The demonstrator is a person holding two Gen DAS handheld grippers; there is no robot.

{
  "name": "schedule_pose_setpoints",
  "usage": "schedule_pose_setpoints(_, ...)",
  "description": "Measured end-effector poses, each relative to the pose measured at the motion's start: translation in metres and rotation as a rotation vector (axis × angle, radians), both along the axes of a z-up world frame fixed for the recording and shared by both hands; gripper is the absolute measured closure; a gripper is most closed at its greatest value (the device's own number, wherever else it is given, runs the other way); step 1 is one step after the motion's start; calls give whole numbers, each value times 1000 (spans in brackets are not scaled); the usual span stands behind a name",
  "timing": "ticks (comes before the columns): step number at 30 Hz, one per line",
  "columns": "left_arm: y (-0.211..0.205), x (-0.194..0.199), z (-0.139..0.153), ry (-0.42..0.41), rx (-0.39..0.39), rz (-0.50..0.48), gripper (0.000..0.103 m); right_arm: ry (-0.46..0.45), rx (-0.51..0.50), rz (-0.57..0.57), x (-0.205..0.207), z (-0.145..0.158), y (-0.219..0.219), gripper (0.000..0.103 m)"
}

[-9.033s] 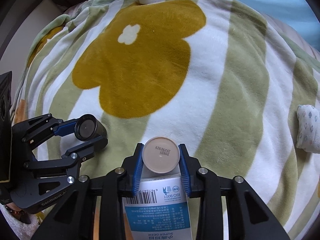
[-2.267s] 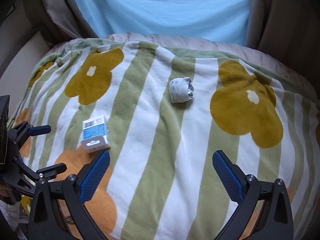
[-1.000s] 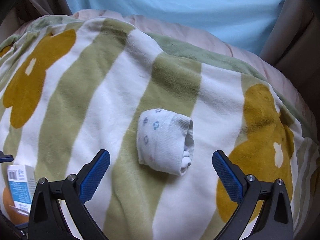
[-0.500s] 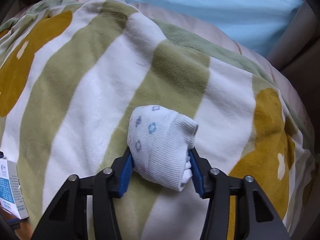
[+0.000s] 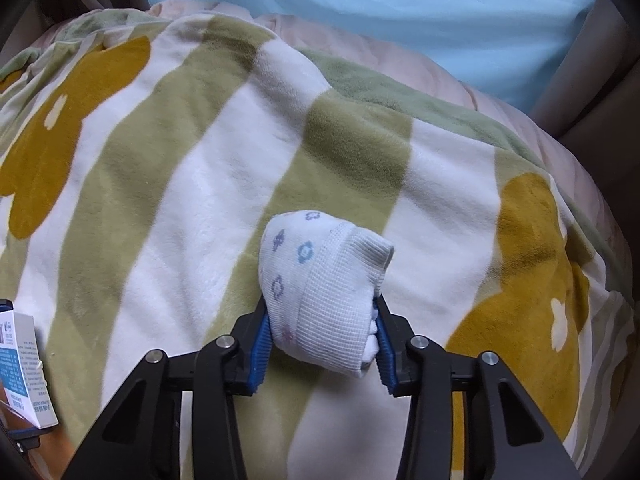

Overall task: Organize objects
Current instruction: 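Lift the blue-white box and sock and carry both over the cardboard box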

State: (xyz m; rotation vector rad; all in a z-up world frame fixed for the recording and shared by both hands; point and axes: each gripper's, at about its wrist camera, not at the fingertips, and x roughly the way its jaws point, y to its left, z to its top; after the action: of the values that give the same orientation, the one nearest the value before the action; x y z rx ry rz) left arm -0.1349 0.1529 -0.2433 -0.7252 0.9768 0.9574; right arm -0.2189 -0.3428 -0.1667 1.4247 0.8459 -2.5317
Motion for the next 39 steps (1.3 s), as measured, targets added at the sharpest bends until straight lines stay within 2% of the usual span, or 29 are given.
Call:
schedule_pose_setpoints(9, -9, -6, 31, -15, 36, 56, 10, 61, -21, 5, 28, 36, -7, 63)
schedule_pose_setpoints(17, -36, -11, 77, -27, 80, 100, 10, 96, -60, 32, 69, 73, -19, 63)
schedule_pose_setpoints(29, -98, -18, 143, -44, 148, 142, 10, 137, -96, 61, 154, 126, -35, 63)
schedule_pose_setpoints(39, -156, -29, 174, -77, 171, 191, 10, 138, -121, 117, 235, 152, -62, 63)
